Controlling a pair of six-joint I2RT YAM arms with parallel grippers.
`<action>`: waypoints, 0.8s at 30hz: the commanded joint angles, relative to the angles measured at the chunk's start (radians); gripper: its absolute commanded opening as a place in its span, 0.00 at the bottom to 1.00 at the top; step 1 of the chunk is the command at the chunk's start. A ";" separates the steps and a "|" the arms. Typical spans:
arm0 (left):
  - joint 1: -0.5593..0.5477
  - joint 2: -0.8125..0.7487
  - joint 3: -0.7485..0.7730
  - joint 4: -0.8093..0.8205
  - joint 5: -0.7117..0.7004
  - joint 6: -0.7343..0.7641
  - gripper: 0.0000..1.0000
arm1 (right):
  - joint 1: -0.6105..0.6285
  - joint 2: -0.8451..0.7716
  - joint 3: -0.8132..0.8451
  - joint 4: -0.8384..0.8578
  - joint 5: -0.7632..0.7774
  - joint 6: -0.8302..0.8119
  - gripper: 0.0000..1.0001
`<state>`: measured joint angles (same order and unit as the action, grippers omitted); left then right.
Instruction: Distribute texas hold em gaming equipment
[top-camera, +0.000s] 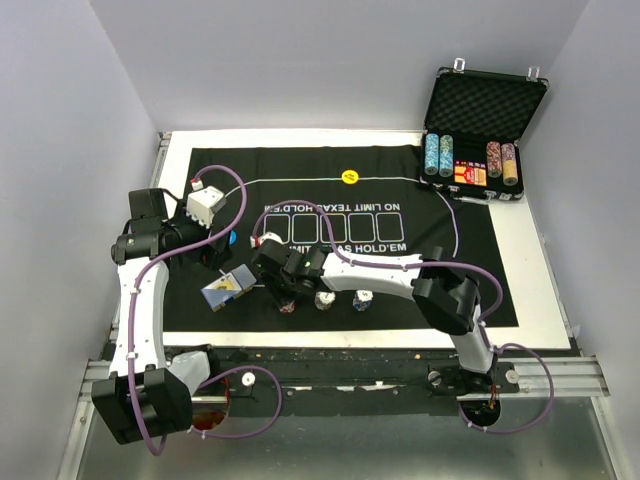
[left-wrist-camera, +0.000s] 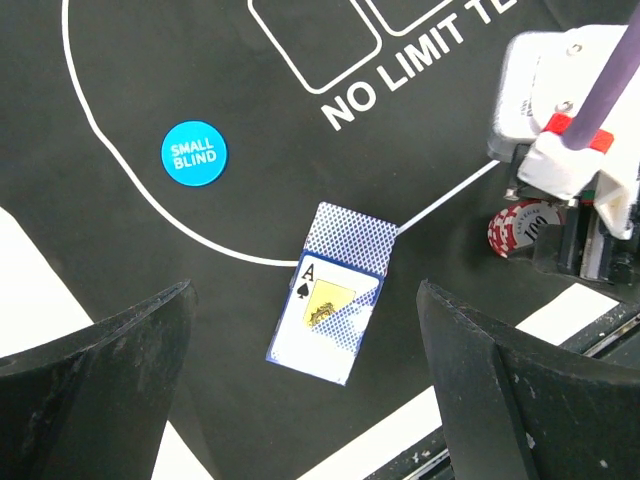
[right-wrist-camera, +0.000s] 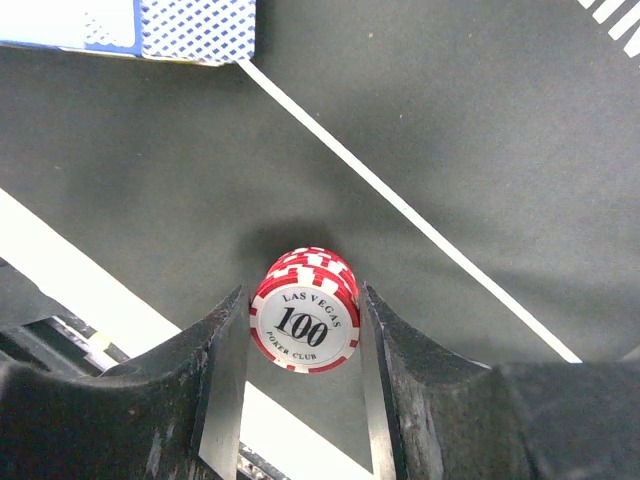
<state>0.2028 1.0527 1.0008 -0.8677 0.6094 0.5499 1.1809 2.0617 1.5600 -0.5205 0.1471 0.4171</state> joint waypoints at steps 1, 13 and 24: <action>0.010 -0.023 -0.005 0.016 0.001 -0.004 0.99 | 0.010 -0.068 0.048 -0.024 0.029 -0.015 0.30; 0.026 -0.017 -0.004 0.013 0.006 -0.004 0.99 | 0.005 -0.060 0.078 -0.049 0.048 -0.037 0.30; 0.107 0.000 0.045 -0.025 0.089 -0.016 0.99 | -0.130 0.153 0.381 -0.055 -0.040 -0.130 0.30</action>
<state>0.2840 1.0512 1.0122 -0.8650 0.6350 0.5331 1.0977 2.1044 1.7744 -0.5602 0.1444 0.3492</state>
